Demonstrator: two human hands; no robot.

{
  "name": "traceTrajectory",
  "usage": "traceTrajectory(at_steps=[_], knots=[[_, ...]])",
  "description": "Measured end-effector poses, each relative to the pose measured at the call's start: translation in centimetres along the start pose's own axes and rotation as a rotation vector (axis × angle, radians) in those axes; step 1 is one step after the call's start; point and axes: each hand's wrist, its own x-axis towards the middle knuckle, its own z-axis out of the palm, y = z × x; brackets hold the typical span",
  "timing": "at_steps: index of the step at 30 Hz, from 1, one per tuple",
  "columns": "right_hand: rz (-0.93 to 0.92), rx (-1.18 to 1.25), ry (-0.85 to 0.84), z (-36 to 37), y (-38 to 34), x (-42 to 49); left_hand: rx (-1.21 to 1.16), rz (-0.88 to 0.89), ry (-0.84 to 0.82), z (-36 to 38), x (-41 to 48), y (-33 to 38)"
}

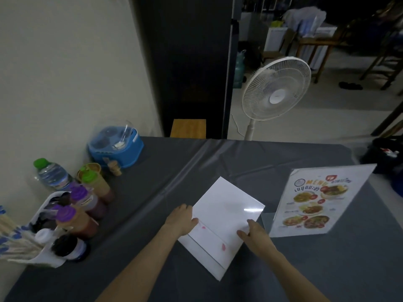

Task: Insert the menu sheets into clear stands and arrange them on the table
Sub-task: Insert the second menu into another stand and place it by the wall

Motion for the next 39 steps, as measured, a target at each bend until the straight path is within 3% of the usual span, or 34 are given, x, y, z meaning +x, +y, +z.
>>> traceTrajectory(at_steps=[8, 13, 21, 30, 36, 39], knots=[[0.164, 0.148, 0.104, 1.1, 0.4, 1.1, -0.053, 0.051, -0.085, 0.1, 4.3, 0.3], [0.198, 0.109, 0.150, 2.0, -0.9, 1.3, -0.090, 0.090, -0.088, 0.6, 6.0, 0.7], [0.312, 0.222, 0.300, 3.0, -1.7, 2.1, -0.143, 0.083, 0.043, 1.6, 6.8, 1.2], [0.479, 0.658, 0.493, 4.1, -2.2, 3.0, -0.285, 0.053, 0.022, 1.4, 6.5, 0.8], [0.616, 1.010, 0.509, 2.9, -2.0, 3.1, -0.375, 0.031, -0.005, 1.0, 5.9, 0.9], [0.629, 1.073, 0.484, 2.5, -2.1, 3.2, -0.368, 0.019, -0.028, 0.8, 5.7, 1.0]])
